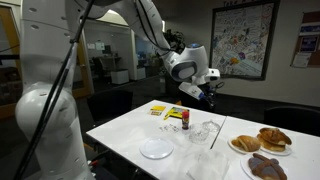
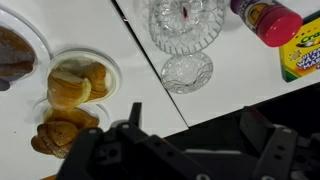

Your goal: Pick up the glass lid and put it on the glass bowl

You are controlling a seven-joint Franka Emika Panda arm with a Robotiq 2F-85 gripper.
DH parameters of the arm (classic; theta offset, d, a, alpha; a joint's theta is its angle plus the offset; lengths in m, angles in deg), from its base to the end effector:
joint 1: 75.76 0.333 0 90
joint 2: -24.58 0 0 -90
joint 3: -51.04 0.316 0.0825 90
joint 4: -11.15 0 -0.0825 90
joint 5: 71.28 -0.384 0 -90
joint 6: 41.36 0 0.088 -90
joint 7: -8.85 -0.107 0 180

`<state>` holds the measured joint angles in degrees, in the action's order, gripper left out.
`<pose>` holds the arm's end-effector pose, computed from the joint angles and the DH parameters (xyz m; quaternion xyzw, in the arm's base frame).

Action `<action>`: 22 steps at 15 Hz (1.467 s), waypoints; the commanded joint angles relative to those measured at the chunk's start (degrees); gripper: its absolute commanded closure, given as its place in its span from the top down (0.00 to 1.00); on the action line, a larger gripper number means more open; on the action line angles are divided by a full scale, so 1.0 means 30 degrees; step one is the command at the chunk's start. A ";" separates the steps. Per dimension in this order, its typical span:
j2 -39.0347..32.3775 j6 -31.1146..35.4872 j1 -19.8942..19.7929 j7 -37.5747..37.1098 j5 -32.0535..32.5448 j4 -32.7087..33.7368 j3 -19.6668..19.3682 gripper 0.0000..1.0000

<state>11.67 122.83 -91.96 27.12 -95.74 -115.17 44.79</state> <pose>0.5329 -0.2436 0.3238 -0.9482 0.2173 -0.2316 0.0092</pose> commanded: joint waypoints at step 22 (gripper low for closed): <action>-1.0789 0.2500 -0.1085 -0.1915 0.0354 1.0241 0.2886 1.00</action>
<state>-17.85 131.68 -92.18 24.98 -99.96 -88.67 49.79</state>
